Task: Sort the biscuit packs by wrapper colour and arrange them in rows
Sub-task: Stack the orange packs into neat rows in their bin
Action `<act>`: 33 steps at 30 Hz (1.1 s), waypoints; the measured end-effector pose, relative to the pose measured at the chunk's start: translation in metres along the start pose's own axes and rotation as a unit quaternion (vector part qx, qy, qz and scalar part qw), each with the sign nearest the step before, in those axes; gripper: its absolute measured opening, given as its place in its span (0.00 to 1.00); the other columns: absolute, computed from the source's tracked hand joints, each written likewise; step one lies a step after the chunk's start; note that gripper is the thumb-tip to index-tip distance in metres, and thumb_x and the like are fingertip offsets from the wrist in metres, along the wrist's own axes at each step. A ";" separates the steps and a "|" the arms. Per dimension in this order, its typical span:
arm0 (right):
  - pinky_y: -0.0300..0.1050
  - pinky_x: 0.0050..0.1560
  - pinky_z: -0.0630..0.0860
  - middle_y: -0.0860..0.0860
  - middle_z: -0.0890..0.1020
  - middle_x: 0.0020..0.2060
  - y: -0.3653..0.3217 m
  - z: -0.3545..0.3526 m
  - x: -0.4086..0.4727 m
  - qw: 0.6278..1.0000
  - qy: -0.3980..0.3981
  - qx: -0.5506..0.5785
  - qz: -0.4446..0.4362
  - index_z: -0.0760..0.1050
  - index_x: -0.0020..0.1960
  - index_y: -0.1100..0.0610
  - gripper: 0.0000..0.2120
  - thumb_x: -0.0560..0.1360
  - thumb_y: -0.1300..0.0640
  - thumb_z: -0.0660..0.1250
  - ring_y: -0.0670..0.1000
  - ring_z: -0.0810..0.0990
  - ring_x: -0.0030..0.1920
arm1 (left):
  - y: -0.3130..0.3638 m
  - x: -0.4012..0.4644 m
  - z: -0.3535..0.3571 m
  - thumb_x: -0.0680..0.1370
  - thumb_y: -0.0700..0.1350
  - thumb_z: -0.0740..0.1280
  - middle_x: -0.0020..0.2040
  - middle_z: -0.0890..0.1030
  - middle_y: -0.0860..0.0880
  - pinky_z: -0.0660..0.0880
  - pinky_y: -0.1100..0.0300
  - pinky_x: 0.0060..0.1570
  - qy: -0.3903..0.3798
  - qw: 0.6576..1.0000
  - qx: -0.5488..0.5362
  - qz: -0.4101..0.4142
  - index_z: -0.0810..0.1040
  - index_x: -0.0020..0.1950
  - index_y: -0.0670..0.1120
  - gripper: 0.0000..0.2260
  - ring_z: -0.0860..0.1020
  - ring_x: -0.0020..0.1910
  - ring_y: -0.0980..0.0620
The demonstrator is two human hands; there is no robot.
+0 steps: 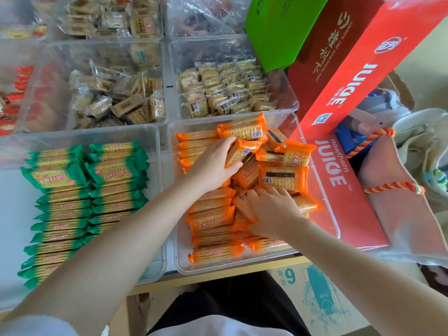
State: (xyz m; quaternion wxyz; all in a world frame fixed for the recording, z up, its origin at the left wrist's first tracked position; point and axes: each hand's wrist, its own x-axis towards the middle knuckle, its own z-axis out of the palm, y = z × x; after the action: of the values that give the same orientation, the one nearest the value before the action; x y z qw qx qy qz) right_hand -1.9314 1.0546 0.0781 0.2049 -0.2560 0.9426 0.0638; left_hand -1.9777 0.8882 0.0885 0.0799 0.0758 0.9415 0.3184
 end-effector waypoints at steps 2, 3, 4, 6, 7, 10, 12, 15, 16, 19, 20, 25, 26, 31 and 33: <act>0.48 0.58 0.69 0.50 0.76 0.55 0.009 -0.005 0.001 0.997 0.020 0.066 0.024 0.65 0.62 0.53 0.26 0.69 0.42 0.66 0.55 0.72 0.59 | 0.002 0.015 0.012 0.78 0.50 0.64 0.73 0.64 0.48 0.64 0.56 0.64 -0.007 1.000 -0.003 -0.021 0.58 0.74 0.46 0.28 0.65 0.69 0.48; 0.46 0.53 0.70 0.50 0.77 0.53 0.015 -0.008 0.001 0.993 0.024 0.111 0.038 0.66 0.61 0.52 0.25 0.69 0.44 0.66 0.54 0.73 0.56 | 0.001 0.021 0.018 0.77 0.50 0.65 0.70 0.67 0.48 0.66 0.56 0.61 0.000 0.999 0.003 -0.034 0.61 0.73 0.46 0.26 0.67 0.67 0.48; 0.45 0.49 0.70 0.50 0.77 0.52 0.021 -0.012 -0.001 0.986 0.028 0.158 0.051 0.66 0.62 0.52 0.24 0.68 0.46 0.66 0.54 0.74 0.53 | -0.001 0.025 0.023 0.77 0.50 0.66 0.67 0.71 0.48 0.69 0.56 0.57 0.015 0.999 0.013 -0.043 0.65 0.70 0.46 0.23 0.70 0.64 0.48; 0.46 0.44 0.74 0.51 0.78 0.50 0.033 -0.019 -0.004 0.961 0.031 0.265 0.066 0.67 0.62 0.51 0.23 0.69 0.50 0.66 0.53 0.76 0.48 | -0.004 0.030 0.026 0.76 0.49 0.67 0.59 0.75 0.48 0.70 0.57 0.49 0.045 0.998 0.022 -0.038 0.72 0.62 0.45 0.16 0.74 0.57 0.48; 0.44 0.42 0.75 0.50 0.78 0.50 0.039 -0.021 -0.005 0.943 0.038 0.324 0.064 0.68 0.62 0.51 0.22 0.69 0.52 0.66 0.52 0.77 0.45 | -0.005 0.030 0.025 0.76 0.49 0.67 0.56 0.76 0.49 0.70 0.59 0.47 0.060 0.998 0.011 -0.025 0.74 0.60 0.45 0.14 0.75 0.54 0.48; 0.33 0.40 0.73 0.44 0.78 0.49 0.051 -0.026 -0.008 0.876 0.084 0.470 0.064 0.69 0.61 0.51 0.23 0.66 0.52 0.65 0.44 0.78 0.44 | 0.001 0.016 0.007 0.77 0.48 0.66 0.44 0.78 0.54 0.67 0.72 0.36 0.098 0.991 -0.086 0.008 0.73 0.60 0.44 0.14 0.75 0.40 0.61; 0.37 0.46 0.73 0.44 0.78 0.51 0.056 -0.024 -0.005 0.841 0.113 0.522 0.089 0.70 0.60 0.51 0.24 0.64 0.50 0.66 0.44 0.78 0.49 | 0.006 -0.004 -0.011 0.78 0.48 0.64 0.36 0.78 0.54 0.69 0.69 0.32 0.125 0.981 -0.141 0.047 0.71 0.60 0.46 0.12 0.75 0.32 0.61; 0.40 0.50 0.71 0.46 0.77 0.54 0.057 -0.022 0.003 0.884 0.100 0.447 0.098 0.70 0.61 0.52 0.21 0.70 0.51 0.71 0.47 0.76 0.52 | 0.001 -0.039 -0.030 0.76 0.55 0.61 0.41 0.80 0.46 0.75 0.57 0.40 0.125 0.976 -0.160 0.082 0.68 0.59 0.52 0.14 0.78 0.39 0.51; 0.41 0.49 0.72 0.47 0.77 0.53 0.054 -0.023 0.005 0.909 0.082 0.399 0.084 0.70 0.62 0.52 0.21 0.71 0.51 0.70 0.48 0.77 0.51 | -0.003 -0.050 -0.034 0.75 0.56 0.61 0.42 0.79 0.48 0.74 0.59 0.39 0.096 0.980 -0.149 0.091 0.68 0.59 0.54 0.14 0.77 0.39 0.53; 0.48 0.43 0.77 0.51 0.77 0.50 0.041 -0.029 0.008 0.959 0.020 0.276 0.061 0.67 0.63 0.52 0.23 0.71 0.51 0.68 0.53 0.77 0.44 | -0.015 -0.076 -0.033 0.76 0.54 0.65 0.38 0.72 0.60 0.67 0.68 0.32 -0.057 0.994 -0.010 0.090 0.69 0.60 0.54 0.14 0.72 0.34 0.58; 0.50 0.42 0.78 0.52 0.77 0.49 0.036 -0.031 0.009 0.968 0.007 0.245 0.057 0.65 0.63 0.52 0.23 0.70 0.52 0.67 0.54 0.77 0.43 | -0.019 -0.083 -0.028 0.76 0.53 0.66 0.36 0.70 0.61 0.66 0.66 0.32 -0.102 0.990 0.036 0.095 0.70 0.61 0.53 0.15 0.71 0.33 0.58; 0.45 0.36 0.76 0.49 0.75 0.41 0.022 -0.032 0.012 0.992 -0.046 0.118 0.019 0.65 0.58 0.52 0.16 0.72 0.52 0.63 0.51 0.75 0.39 | -0.033 -0.092 0.005 0.75 0.55 0.66 0.47 0.80 0.50 0.77 0.54 0.40 -0.144 0.954 0.186 0.184 0.71 0.61 0.50 0.18 0.80 0.45 0.47; 0.43 0.34 0.74 0.48 0.75 0.40 0.020 -0.031 0.013 0.993 -0.052 0.106 0.012 0.65 0.57 0.52 0.15 0.72 0.53 0.62 0.51 0.75 0.38 | -0.033 -0.090 0.010 0.76 0.55 0.64 0.50 0.79 0.49 0.76 0.52 0.46 -0.165 0.947 0.219 0.169 0.70 0.64 0.50 0.18 0.78 0.50 0.46; 0.43 0.35 0.75 0.48 0.76 0.43 0.022 -0.032 0.019 0.995 -0.070 0.074 0.006 0.68 0.59 0.53 0.17 0.71 0.51 0.62 0.50 0.75 0.40 | -0.016 -0.087 0.018 0.80 0.53 0.58 0.52 0.76 0.46 0.71 0.56 0.46 -0.275 0.892 0.329 0.140 0.73 0.59 0.45 0.14 0.74 0.54 0.45; 0.46 0.43 0.77 0.48 0.77 0.52 0.021 -0.031 0.022 0.997 -0.006 0.082 -0.006 0.71 0.61 0.53 0.18 0.73 0.48 0.62 0.53 0.77 0.49 | -0.019 -0.086 0.011 0.79 0.55 0.58 0.50 0.77 0.47 0.72 0.57 0.42 -0.232 0.917 0.293 0.139 0.74 0.58 0.46 0.16 0.76 0.50 0.46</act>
State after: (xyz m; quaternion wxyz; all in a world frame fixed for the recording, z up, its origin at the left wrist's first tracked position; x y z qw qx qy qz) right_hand -1.9703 1.0554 0.0973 0.2316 -0.2438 0.9417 -0.0133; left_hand -1.8936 0.8632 0.0772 0.2257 0.2975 0.9276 0.0098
